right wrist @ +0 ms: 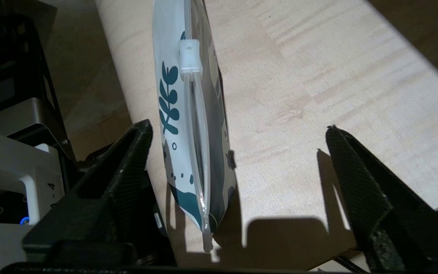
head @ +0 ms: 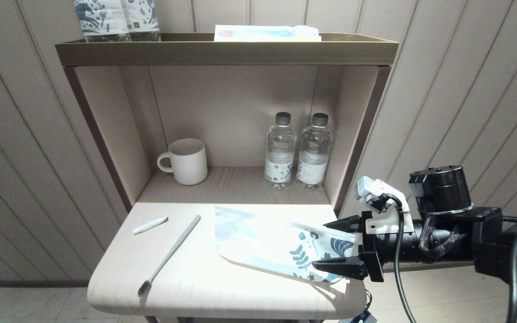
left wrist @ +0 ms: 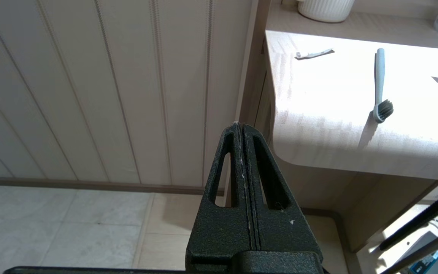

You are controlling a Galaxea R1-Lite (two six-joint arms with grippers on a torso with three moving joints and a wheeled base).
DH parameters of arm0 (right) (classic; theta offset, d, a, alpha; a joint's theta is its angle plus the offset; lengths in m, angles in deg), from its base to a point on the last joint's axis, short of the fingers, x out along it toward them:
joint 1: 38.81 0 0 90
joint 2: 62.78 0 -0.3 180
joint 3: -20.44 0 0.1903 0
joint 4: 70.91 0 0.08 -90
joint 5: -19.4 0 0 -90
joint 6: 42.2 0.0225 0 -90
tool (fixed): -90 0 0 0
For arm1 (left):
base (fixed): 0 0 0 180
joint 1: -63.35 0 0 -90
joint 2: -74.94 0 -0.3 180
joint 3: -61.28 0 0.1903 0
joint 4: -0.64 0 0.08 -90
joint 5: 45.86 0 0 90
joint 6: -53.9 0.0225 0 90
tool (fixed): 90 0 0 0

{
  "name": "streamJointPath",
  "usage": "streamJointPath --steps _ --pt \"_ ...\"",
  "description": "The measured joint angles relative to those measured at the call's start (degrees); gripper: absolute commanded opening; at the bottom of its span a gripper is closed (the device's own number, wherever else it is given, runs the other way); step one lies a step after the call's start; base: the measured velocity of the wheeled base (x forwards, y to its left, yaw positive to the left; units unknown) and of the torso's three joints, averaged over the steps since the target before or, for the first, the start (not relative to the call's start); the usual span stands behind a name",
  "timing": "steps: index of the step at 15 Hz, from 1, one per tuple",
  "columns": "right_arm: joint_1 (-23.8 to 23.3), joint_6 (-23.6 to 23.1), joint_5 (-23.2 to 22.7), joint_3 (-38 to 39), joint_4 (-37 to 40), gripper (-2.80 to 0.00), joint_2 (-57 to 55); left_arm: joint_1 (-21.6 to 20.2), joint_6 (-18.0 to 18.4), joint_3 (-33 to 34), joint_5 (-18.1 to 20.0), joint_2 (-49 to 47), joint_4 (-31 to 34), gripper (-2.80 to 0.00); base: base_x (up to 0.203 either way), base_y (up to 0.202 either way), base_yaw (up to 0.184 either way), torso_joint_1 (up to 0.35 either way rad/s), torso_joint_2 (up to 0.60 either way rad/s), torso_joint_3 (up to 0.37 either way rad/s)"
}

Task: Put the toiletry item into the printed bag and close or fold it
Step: Pick up the storage bag

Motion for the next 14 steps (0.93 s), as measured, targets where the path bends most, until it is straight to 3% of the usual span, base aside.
streamJointPath --steps 14 --pt "2.1 0.2 -0.2 0.3 0.3 -2.8 3.7 0.0 0.0 0.0 0.0 0.0 0.0 -2.8 0.0 0.0 0.0 0.0 0.0 0.0"
